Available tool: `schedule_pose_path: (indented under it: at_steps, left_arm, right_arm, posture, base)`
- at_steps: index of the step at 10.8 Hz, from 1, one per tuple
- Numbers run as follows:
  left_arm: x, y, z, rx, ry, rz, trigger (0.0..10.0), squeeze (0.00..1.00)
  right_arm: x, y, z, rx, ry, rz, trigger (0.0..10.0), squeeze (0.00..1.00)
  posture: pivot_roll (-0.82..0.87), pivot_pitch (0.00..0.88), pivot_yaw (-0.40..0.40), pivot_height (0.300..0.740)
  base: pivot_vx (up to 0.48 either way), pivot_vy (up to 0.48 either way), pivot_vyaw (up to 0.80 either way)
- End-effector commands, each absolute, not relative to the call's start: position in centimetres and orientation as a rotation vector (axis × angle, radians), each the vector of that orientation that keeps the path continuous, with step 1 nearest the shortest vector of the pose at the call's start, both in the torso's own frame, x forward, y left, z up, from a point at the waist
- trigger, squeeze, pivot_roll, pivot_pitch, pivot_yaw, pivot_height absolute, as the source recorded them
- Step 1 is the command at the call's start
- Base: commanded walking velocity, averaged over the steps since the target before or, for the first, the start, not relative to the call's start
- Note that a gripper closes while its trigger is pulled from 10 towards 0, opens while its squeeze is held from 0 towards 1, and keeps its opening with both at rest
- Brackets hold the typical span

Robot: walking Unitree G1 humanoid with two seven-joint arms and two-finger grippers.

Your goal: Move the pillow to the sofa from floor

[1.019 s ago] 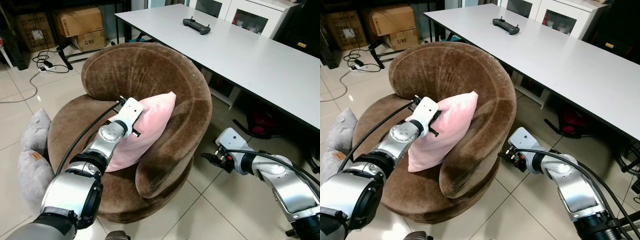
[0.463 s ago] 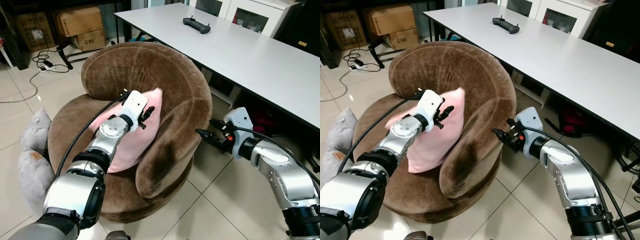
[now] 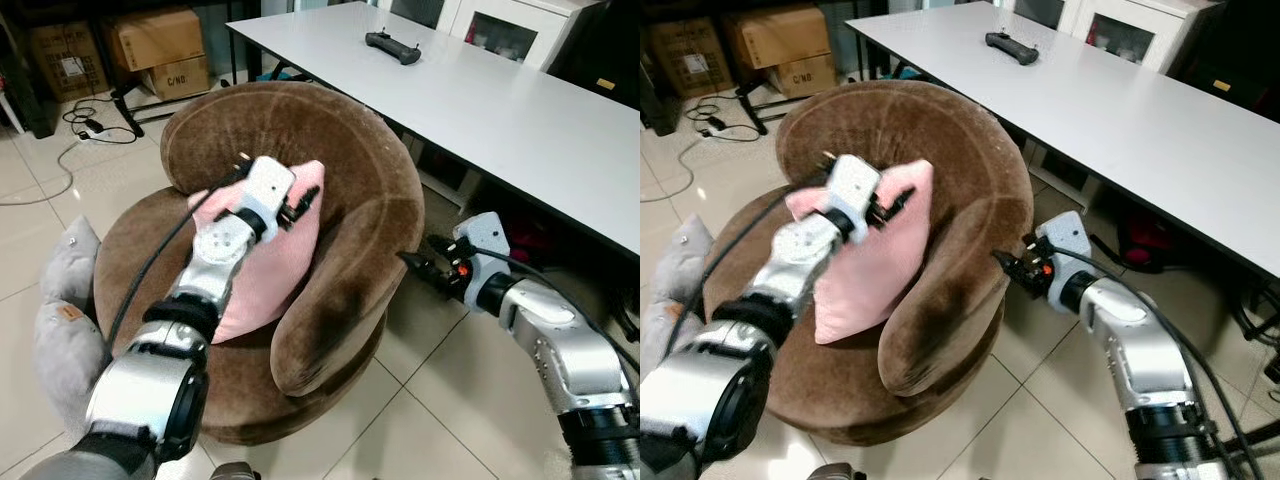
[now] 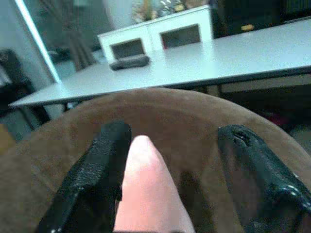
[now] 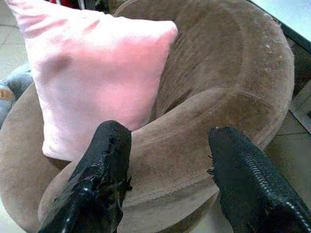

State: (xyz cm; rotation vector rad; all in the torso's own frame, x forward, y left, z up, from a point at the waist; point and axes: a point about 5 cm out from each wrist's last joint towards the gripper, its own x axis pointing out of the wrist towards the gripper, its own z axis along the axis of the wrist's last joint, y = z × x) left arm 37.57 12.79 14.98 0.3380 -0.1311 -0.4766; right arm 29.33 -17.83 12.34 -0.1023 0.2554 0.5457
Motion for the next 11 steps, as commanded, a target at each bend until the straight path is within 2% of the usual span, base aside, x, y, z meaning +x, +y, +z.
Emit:
schedule_pose_path:
  at_steps: [1, 2, 4, 7, 8, 11]
  left_arm:
    - [37.3, 13.9, 15.3, 0.357, -0.159, -0.424, 10.0, 0.08]
    - [36.9, 14.5, 15.5, 0.373, -0.181, -0.404, 10.0, 0.0]
    - [33.3, 16.3, 15.6, 0.293, -0.218, -0.303, 10.0, 0.0]
    - [27.5, 17.6, 12.6, 0.288, -0.091, -0.174, 10.0, 0.0]
    - [26.1, 17.9, 12.4, 0.293, -0.053, -0.125, 10.0, 0.0]
    - [25.8, 17.7, 12.8, 0.261, -0.038, -0.085, 10.0, 0.0]
  right_arm:
    - [29.3, -18.1, 12.7, -0.104, 0.215, 0.5, 10.0, 0.0]
    - [29.3, -18.0, 12.7, -0.101, 0.199, 0.478, 10.0, 0.0]
    - [28.8, -16.5, 12.1, -0.063, 0.175, 0.342, 10.0, 0.0]
    - [27.4, -15.1, 10.9, -0.017, 0.184, 0.22, 10.0, 0.0]
    - [27.5, -14.9, 10.7, -0.019, 0.198, 0.185, 10.0, 0.0]
    - [27.9, -15.2, 10.5, -0.023, 0.228, 0.149, 10.0, 0.0]
  posture:
    - [0.02, 0.0, -0.052, 0.74]
    - [0.03, 0.0, -0.056, 0.74]
    - [0.04, 0.0, -0.046, 0.74]
    - [0.05, 0.0, -0.051, 0.74]
    - [0.08, 0.0, -0.076, 0.74]
    - [0.09, 0.0, -0.083, 0.74]
  base:
    - [0.0, 0.0, 0.0]
    - [0.0, 0.0, 0.0]
    - [0.0, 0.0, 0.0]
    - [0.0, 0.0, 0.0]
    - [0.0, 0.0, 0.0]
    - [0.0, 0.0, 0.0]
